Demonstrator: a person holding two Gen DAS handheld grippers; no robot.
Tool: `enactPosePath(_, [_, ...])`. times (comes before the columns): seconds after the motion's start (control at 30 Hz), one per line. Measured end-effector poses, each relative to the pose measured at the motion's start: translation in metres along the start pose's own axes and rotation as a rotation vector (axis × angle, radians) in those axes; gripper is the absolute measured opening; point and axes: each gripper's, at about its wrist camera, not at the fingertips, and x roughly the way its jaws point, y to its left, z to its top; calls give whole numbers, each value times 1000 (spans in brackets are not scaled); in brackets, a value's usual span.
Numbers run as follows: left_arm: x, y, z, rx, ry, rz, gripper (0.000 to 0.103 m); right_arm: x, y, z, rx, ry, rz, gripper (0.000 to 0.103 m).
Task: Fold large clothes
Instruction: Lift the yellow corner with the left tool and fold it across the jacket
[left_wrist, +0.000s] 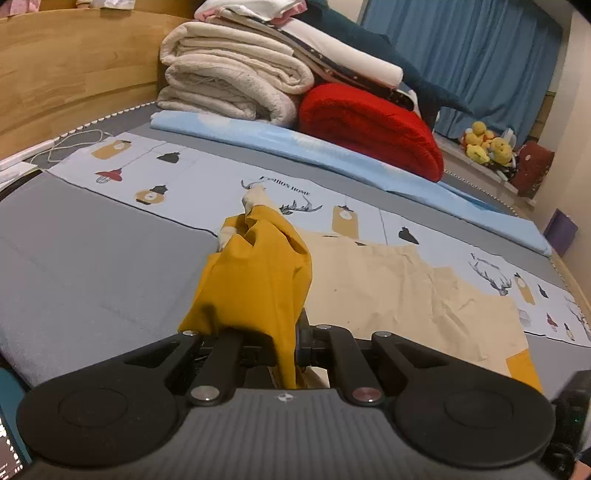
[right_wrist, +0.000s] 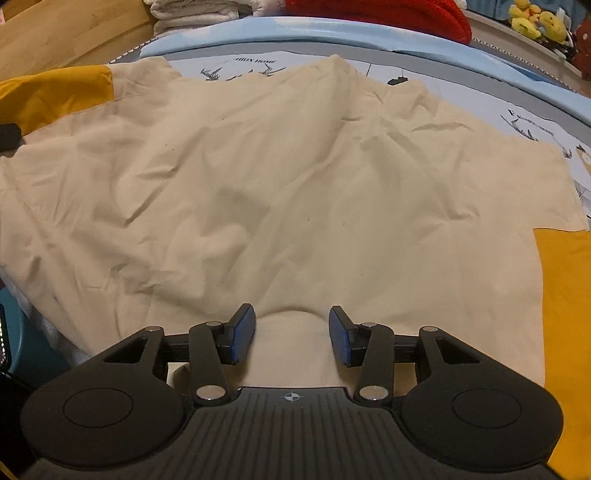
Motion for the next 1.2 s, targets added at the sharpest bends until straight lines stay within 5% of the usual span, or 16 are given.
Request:
enactPosePath(0.1, [-1,-6,1,-10,3,16,7,-26,-2,-1,-28,-98,-26,45])
enactPosePath(0.23, [-7,-25,4,15,-18,22,7,-98,-22,1,-81,-406,-64,45])
enactPosePath(0.43, [-15,-78,2,128,-68,-13,7,-201,-108,-6,-54,-705,-130,45])
enactPosePath(0.57, [-15,-126,-4,209,-90,-44,7,-213,-170,-26,-51,-727,-264,45])
enactPosePath(0.67, [-12,-163,-10,250,-104,-76,7,-206,-210,-50,31,-646,-341,39])
enactPosePath(0.77, [-10,-204,-18,296,-122,-118,7,-222,-227,-68,46,-707,-347,37])
enactPosePath(1.07, [-19,-336,-88,618,-177,-351,6,-229,-273,-98,119,-639,-365,37])
enactPosePath(1.2, [-3,-380,-139,798,-43,-489,7,-229,-279,-95,213,-651,-334,38])
